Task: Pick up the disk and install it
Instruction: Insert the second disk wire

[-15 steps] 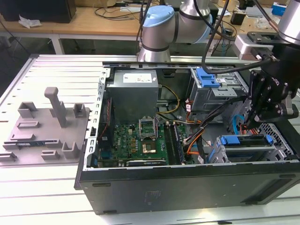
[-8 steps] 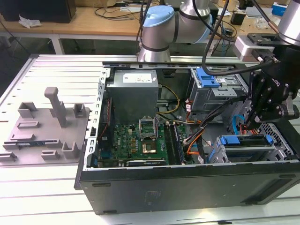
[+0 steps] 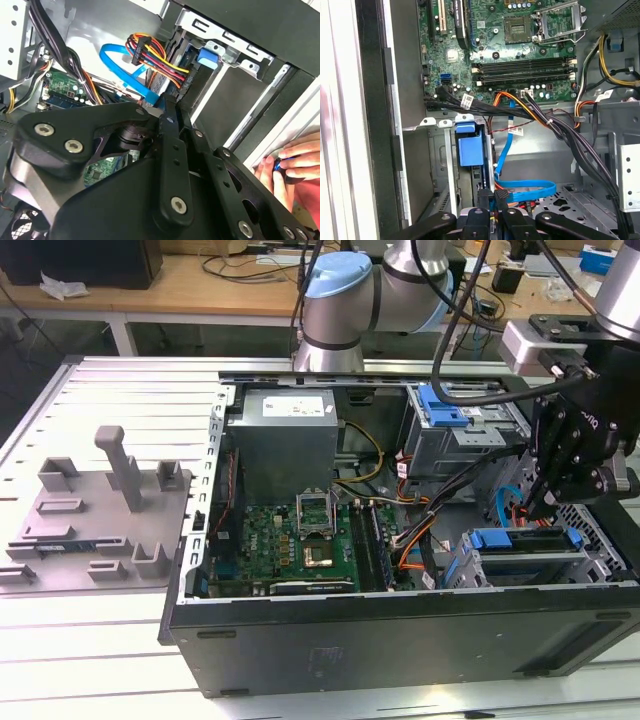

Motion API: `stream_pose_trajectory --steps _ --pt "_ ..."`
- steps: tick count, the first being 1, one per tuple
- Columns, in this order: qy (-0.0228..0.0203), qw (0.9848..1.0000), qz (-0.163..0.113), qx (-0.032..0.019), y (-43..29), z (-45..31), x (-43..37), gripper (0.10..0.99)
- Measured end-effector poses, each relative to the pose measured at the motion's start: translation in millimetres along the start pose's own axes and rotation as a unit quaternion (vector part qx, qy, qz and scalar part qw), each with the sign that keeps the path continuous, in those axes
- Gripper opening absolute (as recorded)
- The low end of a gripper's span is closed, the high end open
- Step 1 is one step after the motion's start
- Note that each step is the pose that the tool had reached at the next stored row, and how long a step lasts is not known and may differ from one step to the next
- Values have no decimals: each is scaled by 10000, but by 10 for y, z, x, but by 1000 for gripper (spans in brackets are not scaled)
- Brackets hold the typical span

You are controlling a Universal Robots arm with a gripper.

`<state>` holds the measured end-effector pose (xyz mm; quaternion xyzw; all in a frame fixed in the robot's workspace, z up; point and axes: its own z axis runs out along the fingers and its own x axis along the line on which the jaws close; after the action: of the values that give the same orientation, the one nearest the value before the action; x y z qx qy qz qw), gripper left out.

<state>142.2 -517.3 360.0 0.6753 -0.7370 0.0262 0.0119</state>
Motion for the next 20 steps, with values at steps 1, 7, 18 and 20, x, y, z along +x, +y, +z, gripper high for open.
stream_pose_trajectory --steps 1,7,18,20 --pt "0 10000 -1 0 0 5 7 161" --pt "0 10000 -3 0 -2 28 29 161" --pt "1 10000 -2 -2 -13 113 47 161" --pt "5 10000 -4 -9 -17 159 45 161"
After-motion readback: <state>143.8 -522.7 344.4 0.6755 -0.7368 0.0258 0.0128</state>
